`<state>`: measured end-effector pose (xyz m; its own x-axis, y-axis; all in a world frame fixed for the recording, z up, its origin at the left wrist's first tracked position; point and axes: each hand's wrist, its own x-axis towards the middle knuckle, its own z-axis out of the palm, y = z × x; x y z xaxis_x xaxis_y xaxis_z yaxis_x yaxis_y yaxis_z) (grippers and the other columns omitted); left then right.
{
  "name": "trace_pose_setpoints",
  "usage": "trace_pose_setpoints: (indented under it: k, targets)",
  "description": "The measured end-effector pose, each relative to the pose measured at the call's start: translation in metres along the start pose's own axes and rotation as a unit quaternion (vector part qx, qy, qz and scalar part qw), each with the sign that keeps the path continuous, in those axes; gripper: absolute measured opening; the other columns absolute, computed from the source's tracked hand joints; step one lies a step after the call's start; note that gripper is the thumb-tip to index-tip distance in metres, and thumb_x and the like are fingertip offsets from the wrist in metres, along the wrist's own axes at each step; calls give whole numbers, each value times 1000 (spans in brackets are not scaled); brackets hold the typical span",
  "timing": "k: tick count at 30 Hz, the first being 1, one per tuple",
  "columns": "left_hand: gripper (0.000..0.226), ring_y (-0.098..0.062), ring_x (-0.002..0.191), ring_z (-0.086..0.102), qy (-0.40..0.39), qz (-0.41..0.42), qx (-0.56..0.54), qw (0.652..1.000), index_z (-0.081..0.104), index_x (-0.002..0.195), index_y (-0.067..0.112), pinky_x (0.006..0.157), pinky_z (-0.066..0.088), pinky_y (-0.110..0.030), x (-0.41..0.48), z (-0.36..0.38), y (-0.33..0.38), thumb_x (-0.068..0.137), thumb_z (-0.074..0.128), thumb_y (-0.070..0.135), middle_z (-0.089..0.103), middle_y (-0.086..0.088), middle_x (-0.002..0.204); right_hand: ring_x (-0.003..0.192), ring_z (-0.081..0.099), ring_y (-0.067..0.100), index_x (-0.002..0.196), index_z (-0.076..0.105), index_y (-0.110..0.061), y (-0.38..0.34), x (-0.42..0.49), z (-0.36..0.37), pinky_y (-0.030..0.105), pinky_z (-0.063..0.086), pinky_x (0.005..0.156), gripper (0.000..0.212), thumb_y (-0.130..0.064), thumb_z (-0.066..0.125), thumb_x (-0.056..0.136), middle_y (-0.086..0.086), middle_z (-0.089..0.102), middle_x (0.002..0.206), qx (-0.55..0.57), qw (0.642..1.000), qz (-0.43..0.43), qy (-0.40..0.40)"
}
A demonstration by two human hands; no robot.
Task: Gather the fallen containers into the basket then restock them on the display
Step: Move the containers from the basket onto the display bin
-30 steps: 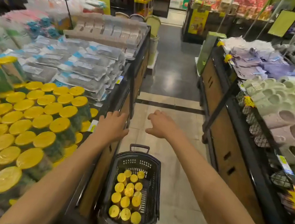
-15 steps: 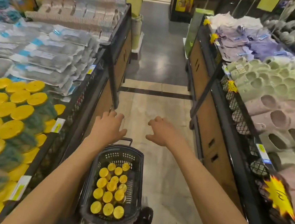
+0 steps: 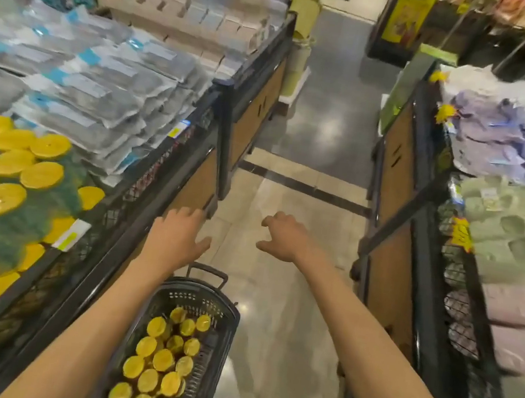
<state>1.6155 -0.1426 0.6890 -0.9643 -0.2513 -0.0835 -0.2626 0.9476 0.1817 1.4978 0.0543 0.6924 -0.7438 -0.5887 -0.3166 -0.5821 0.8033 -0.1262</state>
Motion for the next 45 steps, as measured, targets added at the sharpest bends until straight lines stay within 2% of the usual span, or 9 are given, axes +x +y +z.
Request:
trace_pose_setpoints:
  k: [5, 9, 15, 21, 27, 33, 36, 40, 45]
  targets:
    - [44, -28, 110, 56, -30, -85, 27, 996, 55, 120, 22, 87, 46, -43, 10, 8, -22, 88, 54, 52, 60, -4, 116, 125, 45, 31, 141, 46, -13, -17, 64, -4, 41, 44, 96, 56, -42, 57, 94, 14, 46, 138, -19, 995, -87, -39]
    - [46, -28, 112, 54, -50, -155, 25, 986, 54, 123, 22, 89, 45, -43, 16, 21, -40, 88, 53, 51, 59, -3, 116, 123, 47, 31, 136, 49, -14, -40, 117, -1, 43, 46, 96, 54, -45, 58, 92, 14, 49, 135, -54, 982, -169, -60]
    - [56, -30, 118, 51, -59, -291, -21, 955, 50, 131, 20, 92, 44, -45, 32, 42, -56, 89, 53, 58, 56, -5, 125, 121, 48, 33, 134, 48, -12, -76, 197, 7, 46, 47, 96, 54, -46, 58, 92, 13, 49, 132, -132, 935, -312, -104]
    - [56, -29, 125, 46, -95, -458, -90, 879, 45, 135, 20, 99, 41, -44, 24, 62, -53, 94, 47, 57, 50, -6, 133, 122, 46, 33, 132, 48, -10, -109, 241, 18, 47, 45, 98, 49, -40, 55, 95, 14, 47, 133, -176, 861, -442, -178]
    - [48, -30, 114, 53, -52, -569, -135, 810, 53, 127, 19, 89, 46, -44, -15, 103, -27, 91, 52, 52, 58, -8, 121, 122, 48, 32, 137, 48, -12, -123, 247, 48, 45, 48, 96, 53, -40, 59, 93, 12, 49, 133, -199, 803, -519, -217]
    - [44, -33, 111, 56, -26, -625, -166, 762, 59, 120, 15, 82, 48, -43, -54, 139, 2, 88, 57, 45, 61, -11, 116, 120, 49, 31, 132, 51, -15, -136, 238, 85, 45, 49, 92, 50, -45, 58, 93, 11, 51, 130, -225, 762, -557, -242]
    - [42, -32, 109, 57, -41, -635, -167, 753, 58, 116, 14, 78, 47, -41, -69, 152, 10, 89, 56, 45, 61, -12, 115, 119, 49, 30, 133, 51, -16, -144, 228, 106, 43, 48, 93, 50, -44, 58, 92, 11, 52, 130, -232, 752, -567, -242]
    - [45, -35, 111, 55, -24, -640, -184, 745, 57, 122, 12, 82, 47, -44, -86, 185, 10, 89, 55, 43, 59, -14, 118, 118, 50, 32, 132, 52, -13, -150, 218, 142, 42, 46, 93, 51, -44, 60, 92, 14, 52, 129, -247, 743, -569, -250]
    - [48, -36, 113, 53, -9, -642, -205, 739, 55, 126, 14, 85, 49, -49, -96, 270, -3, 89, 56, 45, 57, -15, 119, 123, 47, 35, 134, 50, -11, -153, 220, 221, 44, 46, 97, 53, -43, 60, 93, 16, 50, 134, -248, 742, -573, -243]
